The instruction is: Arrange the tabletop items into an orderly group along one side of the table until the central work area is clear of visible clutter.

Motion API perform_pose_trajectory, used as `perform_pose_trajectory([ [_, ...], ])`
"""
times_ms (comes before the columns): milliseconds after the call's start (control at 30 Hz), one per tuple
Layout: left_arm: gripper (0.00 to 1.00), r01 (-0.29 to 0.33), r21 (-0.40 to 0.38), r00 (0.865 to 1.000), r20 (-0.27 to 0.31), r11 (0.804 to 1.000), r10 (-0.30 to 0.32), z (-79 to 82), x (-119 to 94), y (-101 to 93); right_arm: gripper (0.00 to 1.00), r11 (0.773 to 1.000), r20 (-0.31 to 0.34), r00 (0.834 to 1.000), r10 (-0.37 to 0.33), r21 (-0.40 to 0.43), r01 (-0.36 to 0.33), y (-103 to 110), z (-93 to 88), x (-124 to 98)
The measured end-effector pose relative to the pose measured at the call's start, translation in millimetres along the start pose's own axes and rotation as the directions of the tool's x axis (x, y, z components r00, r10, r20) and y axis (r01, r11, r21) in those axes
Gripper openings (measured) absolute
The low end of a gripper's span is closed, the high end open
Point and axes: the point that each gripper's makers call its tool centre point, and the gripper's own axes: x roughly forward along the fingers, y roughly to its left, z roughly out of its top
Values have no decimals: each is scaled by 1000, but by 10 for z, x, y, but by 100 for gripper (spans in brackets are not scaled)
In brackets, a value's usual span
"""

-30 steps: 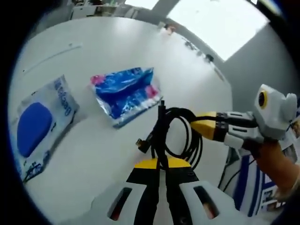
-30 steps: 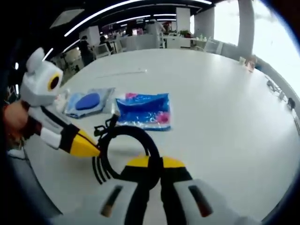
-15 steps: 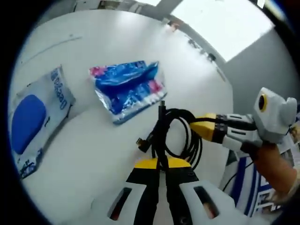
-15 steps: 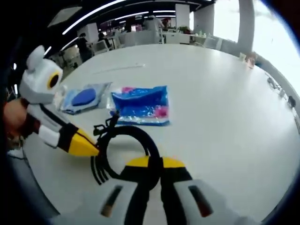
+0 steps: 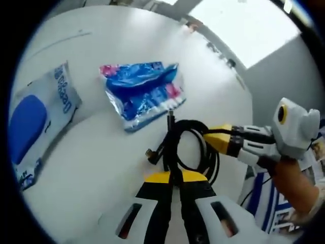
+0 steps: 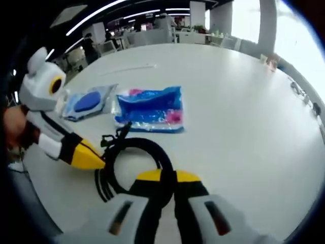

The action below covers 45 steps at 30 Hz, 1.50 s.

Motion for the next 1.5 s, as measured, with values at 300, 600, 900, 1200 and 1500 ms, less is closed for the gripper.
perform_pose_trajectory([
  [300,0,13,-30,1000,-4,999,-13,-19,25,14,5,1000,-8,1000,-2,0,2,-4,-30,34],
  [600,0,27,-53,1000,-2,998,-27,-26,33,11,5,1000,-8,1000,-4,2,4,-12,-35,43],
  [900,1,43,-69,999,7,997,-43,-31,30,9,5,1000,-15,1000,-9,-9,8,-9,-39,48],
  [1200,2,52,-55,999,13,997,-51,-30,31,9,6,999,-9,1000,-10,-30,10,-3,-49,57],
  [1500,3,63,-48,998,24,997,-62,-29,30,0,7,999,0,1000,-12,-33,12,-4,-43,57],
])
